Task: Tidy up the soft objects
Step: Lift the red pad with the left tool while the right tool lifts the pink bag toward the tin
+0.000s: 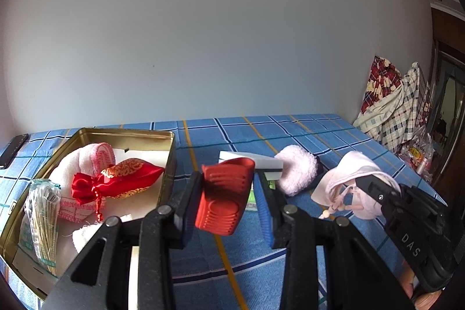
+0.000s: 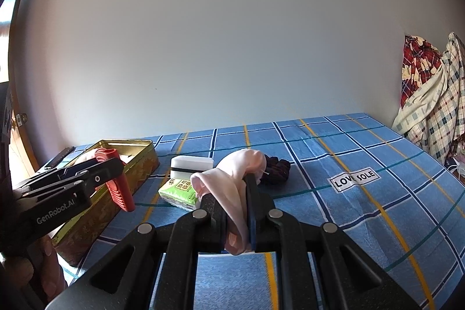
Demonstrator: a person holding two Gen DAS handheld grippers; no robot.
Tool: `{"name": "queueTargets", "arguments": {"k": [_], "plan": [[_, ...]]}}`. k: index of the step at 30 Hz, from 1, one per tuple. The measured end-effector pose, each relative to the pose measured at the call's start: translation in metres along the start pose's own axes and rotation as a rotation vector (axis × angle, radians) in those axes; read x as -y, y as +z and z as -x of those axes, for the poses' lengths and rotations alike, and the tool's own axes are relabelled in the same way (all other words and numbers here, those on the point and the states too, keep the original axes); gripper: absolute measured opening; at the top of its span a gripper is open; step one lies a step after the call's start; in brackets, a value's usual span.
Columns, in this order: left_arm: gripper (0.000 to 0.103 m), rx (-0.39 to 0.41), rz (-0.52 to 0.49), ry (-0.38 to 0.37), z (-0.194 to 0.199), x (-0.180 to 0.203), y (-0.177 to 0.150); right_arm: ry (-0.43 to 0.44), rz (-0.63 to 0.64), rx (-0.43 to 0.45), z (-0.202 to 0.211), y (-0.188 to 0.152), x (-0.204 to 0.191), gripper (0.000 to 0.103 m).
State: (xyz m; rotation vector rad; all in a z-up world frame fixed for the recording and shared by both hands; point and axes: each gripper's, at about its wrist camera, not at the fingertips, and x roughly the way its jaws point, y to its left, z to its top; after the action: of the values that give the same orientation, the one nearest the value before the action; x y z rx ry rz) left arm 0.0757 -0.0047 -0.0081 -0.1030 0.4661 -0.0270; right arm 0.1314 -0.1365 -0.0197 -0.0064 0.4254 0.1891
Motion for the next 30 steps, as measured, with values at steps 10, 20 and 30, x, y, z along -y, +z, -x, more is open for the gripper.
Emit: {"name": "queueTargets", "arguments": {"k": [10,20,30], "plan": [[0.035,0.019,0.007,-0.006,0.013,-0.004,0.005,0.012,0.016,0.020,0.004,0.001,-0.007,0.012],[0.035,0.041,0.007,0.015,0.031,-0.015,0.010,0.040,0.037,0.044,0.007,0.008,-0.021,0.012],[0.035,0.080,0.008,0.088,0.064,-0.053,0.024,0.092,0.063,0.075,0.010,0.022,-0.042,0.012]]}}
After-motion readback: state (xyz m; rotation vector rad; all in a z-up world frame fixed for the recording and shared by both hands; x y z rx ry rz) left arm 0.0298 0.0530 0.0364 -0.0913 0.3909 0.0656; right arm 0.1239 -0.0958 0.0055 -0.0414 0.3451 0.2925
